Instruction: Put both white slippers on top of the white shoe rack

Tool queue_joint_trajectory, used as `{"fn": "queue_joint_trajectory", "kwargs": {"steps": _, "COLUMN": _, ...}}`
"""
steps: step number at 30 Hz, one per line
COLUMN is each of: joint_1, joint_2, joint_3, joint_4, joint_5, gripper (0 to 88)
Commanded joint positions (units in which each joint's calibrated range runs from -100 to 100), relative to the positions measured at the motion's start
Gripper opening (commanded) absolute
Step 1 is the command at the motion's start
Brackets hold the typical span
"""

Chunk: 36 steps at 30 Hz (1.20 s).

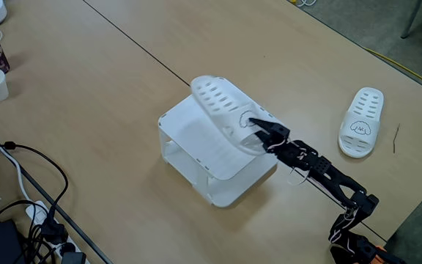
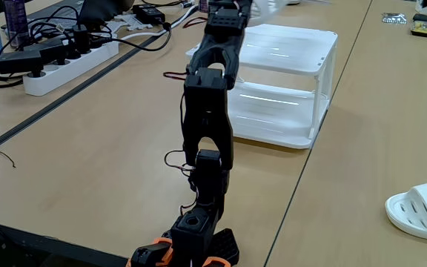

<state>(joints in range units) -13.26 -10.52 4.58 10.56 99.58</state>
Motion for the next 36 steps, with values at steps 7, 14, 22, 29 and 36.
{"fn": "queue_joint_trajectory", "kwargs": {"steps": 7, "joint_1": -5.33, "joint_2": 9.63, "joint_3": -18.97, "joint_4": -0.12, "joint_5": 0.42, "gripper": 0.8}}
{"fn": "queue_joint_trajectory", "kwargs": {"steps": 14, "joint_1": -6.81, "joint_2": 13.67, "joint_3": -19.78, "joint_4": -0.2, "joint_5": 0.42, "gripper": 0.8}}
{"fn": "queue_joint_trajectory", "kwargs": {"steps": 22, "joint_1": -5.9, "joint_2": 16.45, "joint_3": -19.78, "joint_4": -0.38, "joint_5": 0.42, "gripper": 0.8}}
{"fn": "queue_joint_trajectory", "kwargs": {"steps": 29, "joint_1": -3.93, "joint_2": 17.71, "joint_3": -19.78, "joint_4": -0.46, "joint_5": 0.42, "gripper": 0.8}}
{"fn": "queue_joint_trajectory", "kwargs": {"steps": 36, "joint_1": -3.52, "joint_2": 18.72, "joint_3": -19.78, "joint_4": -0.46, "joint_5": 0.42, "gripper": 0.8}}
